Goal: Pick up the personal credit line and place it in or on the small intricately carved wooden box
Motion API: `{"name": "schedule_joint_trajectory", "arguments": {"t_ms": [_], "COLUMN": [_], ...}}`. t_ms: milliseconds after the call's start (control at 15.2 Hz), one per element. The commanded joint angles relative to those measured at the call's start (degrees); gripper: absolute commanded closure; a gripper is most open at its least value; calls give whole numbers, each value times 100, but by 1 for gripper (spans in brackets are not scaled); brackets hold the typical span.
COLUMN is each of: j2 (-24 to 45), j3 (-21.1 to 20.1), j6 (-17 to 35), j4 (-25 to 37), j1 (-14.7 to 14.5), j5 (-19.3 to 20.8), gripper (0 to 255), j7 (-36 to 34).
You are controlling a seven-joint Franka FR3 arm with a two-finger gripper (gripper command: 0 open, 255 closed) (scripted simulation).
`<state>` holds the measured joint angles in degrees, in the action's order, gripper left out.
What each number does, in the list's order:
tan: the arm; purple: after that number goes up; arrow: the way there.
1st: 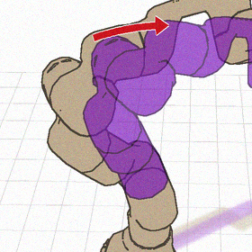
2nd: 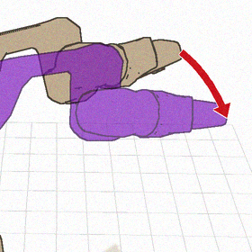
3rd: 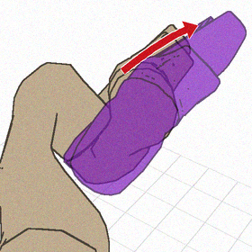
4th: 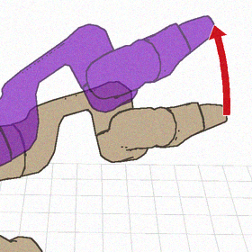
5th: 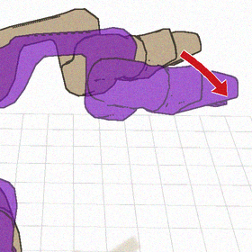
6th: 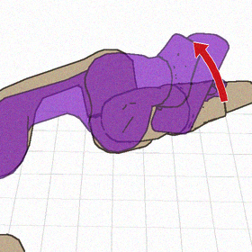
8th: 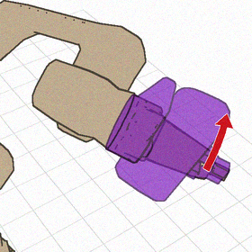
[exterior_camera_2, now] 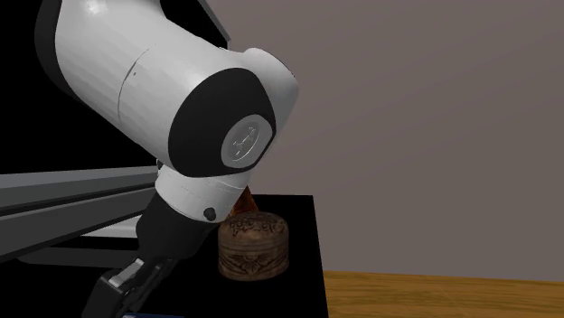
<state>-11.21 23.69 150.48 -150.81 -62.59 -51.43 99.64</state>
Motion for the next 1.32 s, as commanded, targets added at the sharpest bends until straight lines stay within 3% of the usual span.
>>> {"name": "schedule_joint_trajectory", "arguments": {"t_ms": [0, 330, 1254], "j2": [0, 3, -922], "j3": [-1, 0, -409], "j6": [-1, 0, -722], "j4": [-2, 0, 173], "j1": [0, -1, 572], "j5": [1, -3, 1493], "gripper": [255, 255, 255], "j7": [0, 2, -1512]}}
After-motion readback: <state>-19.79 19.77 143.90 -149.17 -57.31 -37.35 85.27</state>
